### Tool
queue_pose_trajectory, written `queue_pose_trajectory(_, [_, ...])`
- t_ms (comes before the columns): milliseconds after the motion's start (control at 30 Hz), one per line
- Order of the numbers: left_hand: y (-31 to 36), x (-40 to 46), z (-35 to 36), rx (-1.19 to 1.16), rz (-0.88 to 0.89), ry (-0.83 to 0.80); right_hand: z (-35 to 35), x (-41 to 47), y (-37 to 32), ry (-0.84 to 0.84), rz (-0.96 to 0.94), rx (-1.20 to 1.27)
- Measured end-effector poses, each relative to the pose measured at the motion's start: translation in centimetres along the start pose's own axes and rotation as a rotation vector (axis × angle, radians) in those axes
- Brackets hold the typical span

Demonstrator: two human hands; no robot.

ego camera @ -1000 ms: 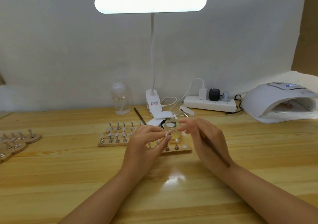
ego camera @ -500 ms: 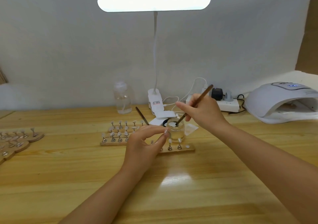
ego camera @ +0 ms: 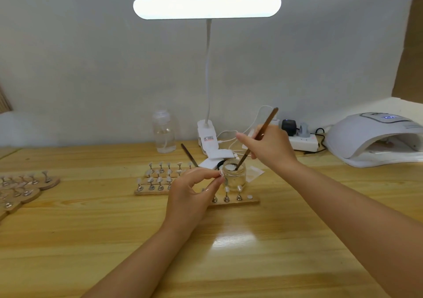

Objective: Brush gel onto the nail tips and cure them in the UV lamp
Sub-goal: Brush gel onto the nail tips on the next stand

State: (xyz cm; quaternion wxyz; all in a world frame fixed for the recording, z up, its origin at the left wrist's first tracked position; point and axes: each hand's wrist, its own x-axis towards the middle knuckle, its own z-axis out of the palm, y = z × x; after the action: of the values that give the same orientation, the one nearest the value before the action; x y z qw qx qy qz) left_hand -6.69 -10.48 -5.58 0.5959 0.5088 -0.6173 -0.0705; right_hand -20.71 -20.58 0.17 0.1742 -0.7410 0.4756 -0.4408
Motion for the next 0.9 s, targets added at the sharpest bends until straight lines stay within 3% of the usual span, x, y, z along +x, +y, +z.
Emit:
queue_pose_trajectory(200, [0.0, 0.0, 0.0, 0.003, 0.000, -0.004, -0.9, 0.2, 1.3, 0.063, 0.156, 0.139])
queue_pose_trajectory(400, [-0.1, 0.0, 0.1, 0.024, 0.011, -0.004, -1.7, -0.2, 1.4, 0.142, 0.172, 0.161])
queue_pose_trajectory(567, [-0.2, 0.1, 0.1, 0.020, 0.018, 0.003, -0.9, -2.3, 0.7, 0.169, 0.271, 0.498])
queue_pose_trajectory(733, [-0.2, 0.0, 0.1, 0.029, 0.018, -0.006, 0.3, -6.5, 0.4, 0.247, 0.024, 0.639])
queue_pose_trajectory(900, [-0.1, 0.1, 0.0, 0.049, -0.023, -0.025, 0.0, -7.5, 0.0, 0.165, -0.153, 0.606])
